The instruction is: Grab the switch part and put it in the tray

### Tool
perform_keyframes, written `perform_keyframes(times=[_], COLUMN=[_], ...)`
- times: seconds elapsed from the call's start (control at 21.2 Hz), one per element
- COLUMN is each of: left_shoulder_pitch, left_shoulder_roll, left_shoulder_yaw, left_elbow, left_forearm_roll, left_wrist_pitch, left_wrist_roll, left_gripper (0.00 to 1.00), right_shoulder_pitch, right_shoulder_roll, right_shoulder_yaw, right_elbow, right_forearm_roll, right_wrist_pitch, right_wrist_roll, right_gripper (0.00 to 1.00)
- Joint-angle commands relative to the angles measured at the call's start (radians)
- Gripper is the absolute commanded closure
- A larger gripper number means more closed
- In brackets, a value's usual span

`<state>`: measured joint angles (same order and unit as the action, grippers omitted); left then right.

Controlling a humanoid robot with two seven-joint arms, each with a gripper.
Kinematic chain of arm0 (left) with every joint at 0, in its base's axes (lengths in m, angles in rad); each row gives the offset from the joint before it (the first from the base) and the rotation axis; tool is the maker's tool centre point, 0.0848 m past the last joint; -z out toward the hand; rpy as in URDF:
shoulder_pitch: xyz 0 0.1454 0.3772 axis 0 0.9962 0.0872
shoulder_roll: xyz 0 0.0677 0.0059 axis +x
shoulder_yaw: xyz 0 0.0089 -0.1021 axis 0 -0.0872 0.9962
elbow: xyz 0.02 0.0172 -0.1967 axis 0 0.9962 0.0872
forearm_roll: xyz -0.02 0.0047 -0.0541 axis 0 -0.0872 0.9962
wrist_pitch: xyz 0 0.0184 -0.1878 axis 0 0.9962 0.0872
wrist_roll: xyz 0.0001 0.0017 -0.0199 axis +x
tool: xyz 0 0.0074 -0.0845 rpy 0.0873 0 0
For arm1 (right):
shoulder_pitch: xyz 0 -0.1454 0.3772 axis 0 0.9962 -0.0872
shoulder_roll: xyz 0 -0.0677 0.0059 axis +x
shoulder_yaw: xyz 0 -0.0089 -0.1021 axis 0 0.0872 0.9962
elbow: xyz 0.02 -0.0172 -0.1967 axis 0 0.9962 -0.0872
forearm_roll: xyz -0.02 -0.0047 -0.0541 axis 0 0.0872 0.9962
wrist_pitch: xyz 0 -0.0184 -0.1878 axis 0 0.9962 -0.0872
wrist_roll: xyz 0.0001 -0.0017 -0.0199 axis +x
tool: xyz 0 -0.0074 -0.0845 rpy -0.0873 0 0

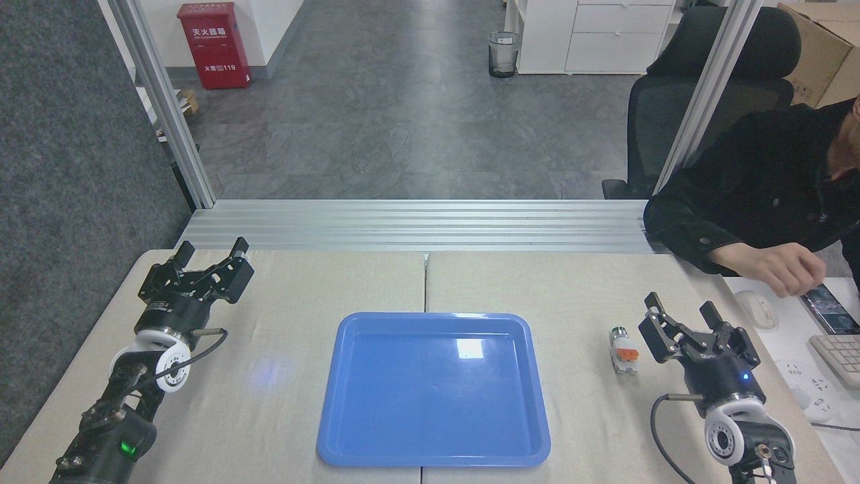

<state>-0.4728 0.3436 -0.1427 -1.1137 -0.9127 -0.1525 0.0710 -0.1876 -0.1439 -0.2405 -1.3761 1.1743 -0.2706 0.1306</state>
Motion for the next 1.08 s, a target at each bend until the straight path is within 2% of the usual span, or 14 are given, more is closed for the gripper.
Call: perform_keyframes(times=[0.0, 0.85, 1.04], left_shoulder_pitch=[0.000, 0.000, -0.001], left_shoulder_roll=[0.000, 0.000, 0.000], left_shoulder_yaw=[0.000, 0.000, 0.000], left_elbow=[0.000, 0.000, 0.000], left_forearm_roll=[0.000, 0.000, 0.000], left_wrist_pitch=[0.001, 0.001, -0.001], left_wrist_roll=[0.000, 0.000, 0.000], left_gripper=[0.00, 0.00, 0.00], right_shoulder_pitch=[0.013, 0.017, 0.040], right_shoulder_roll=[0.004, 0.007, 0.021], right_shoulder_yaw=[-0.010, -0.011, -0.011], right_elbow=[-0.021, -0.046, -0.075], right_forearm_roll=[0.021, 0.022, 0.022], right_wrist_pitch=[-0.001, 0.001, 0.002], right_wrist_roll=[0.000, 0.000, 0.000], right_gripper=[0.00, 0.00, 0.00])
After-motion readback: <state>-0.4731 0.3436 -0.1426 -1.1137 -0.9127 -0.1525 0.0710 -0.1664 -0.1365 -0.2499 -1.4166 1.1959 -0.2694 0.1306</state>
